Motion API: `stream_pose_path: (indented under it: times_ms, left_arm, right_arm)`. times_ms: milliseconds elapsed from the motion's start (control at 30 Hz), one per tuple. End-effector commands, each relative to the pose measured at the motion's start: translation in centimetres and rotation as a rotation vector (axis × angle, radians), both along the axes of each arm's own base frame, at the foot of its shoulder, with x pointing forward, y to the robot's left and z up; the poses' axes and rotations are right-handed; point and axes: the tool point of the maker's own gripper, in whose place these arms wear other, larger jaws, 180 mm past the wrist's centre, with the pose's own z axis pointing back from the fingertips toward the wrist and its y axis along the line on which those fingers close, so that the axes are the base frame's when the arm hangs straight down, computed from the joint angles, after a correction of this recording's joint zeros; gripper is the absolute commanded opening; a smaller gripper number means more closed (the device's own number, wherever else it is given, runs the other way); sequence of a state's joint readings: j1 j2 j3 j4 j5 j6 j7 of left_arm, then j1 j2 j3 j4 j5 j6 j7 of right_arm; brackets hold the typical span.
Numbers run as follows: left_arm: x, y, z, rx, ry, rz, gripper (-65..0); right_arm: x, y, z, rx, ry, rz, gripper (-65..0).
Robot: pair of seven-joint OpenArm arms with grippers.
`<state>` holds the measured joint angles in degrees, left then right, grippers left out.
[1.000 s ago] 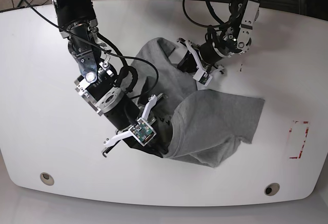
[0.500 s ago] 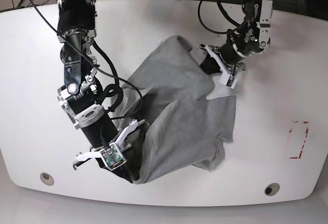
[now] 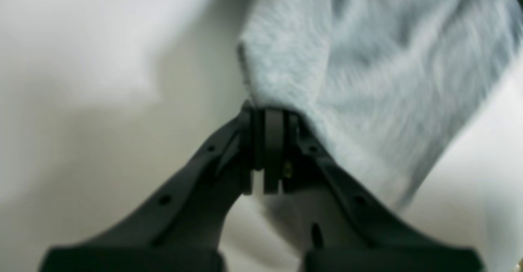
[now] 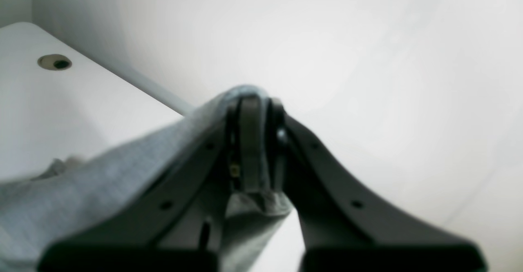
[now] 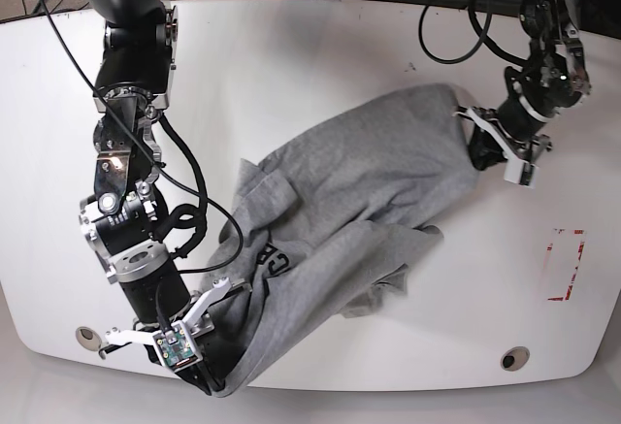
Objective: Layout the t-shirt on the table in an organized manner, then fold the t-shirt properly
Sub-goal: 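Lift the shirt with both grippers and stretch it between them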
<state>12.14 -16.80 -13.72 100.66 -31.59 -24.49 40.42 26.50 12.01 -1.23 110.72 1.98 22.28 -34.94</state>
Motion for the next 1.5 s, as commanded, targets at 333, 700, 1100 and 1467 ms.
stream_pose_path:
  times_ms: [333,700,1100,1467]
  left_arm:
    - [2.5,7.4,10.1,0.060,-0.223,0.083,-65.0]
    - [4.1,12.3,18.2,0.087,-0.384,0.150,-65.0]
    - [5.6,15.5,26.2,0.094,-0.519,0.156,-65.0]
    - [5.9,16.2,26.4,0.036,-0.507,0.154,-65.0]
  right_arm:
    - [2.3,-1.7,5.0,0.000,-0.102,-0.028,-65.0]
    - [5.2,-5.7,7.1,0.031,-0.092,-0.119,-64.8]
    - [6.7,-10.8,11.4,0.044,-0.090,-0.234,-64.8]
    - [6.4,-12.3,8.7,0.037,-0.035,-0.265,-64.8]
